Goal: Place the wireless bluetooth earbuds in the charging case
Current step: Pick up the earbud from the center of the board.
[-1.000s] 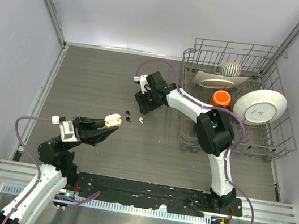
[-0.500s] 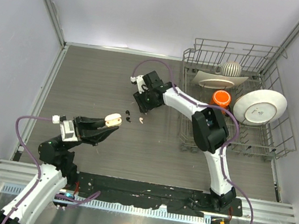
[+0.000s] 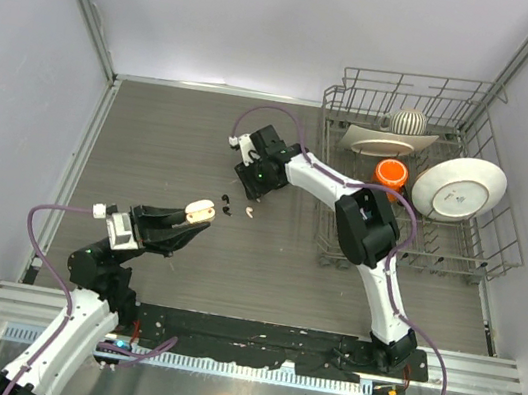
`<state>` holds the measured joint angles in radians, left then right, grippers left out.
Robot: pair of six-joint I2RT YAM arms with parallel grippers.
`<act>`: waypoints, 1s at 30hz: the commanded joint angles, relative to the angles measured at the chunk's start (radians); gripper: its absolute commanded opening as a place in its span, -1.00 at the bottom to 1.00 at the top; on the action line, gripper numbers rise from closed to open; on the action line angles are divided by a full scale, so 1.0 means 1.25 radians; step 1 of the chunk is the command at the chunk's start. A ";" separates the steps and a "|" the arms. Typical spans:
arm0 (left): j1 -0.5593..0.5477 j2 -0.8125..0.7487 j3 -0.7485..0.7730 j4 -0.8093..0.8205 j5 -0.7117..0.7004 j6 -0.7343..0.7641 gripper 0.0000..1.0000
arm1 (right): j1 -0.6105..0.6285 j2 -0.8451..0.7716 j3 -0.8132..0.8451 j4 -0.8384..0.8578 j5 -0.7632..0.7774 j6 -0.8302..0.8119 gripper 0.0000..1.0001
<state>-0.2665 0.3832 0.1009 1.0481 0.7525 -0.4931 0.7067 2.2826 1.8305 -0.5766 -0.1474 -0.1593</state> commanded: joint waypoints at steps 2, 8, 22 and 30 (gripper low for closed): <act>-0.002 -0.013 0.010 0.007 -0.010 0.013 -1.00 | 0.004 0.017 0.047 -0.022 -0.008 -0.011 -0.10; -0.003 -0.019 0.010 -0.005 -0.014 0.019 -1.00 | 0.004 0.015 0.041 -0.031 0.006 -0.011 -0.17; -0.002 -0.023 0.010 -0.011 -0.015 0.018 -1.00 | 0.004 0.005 0.013 -0.027 0.006 -0.001 -0.15; -0.003 -0.026 0.015 -0.020 -0.015 0.021 -1.00 | 0.004 0.000 0.008 -0.031 0.010 -0.001 -0.13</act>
<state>-0.2665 0.3592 0.1009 1.0161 0.7517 -0.4877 0.7071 2.2940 1.8492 -0.5919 -0.1432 -0.1593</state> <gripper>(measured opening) 0.280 0.425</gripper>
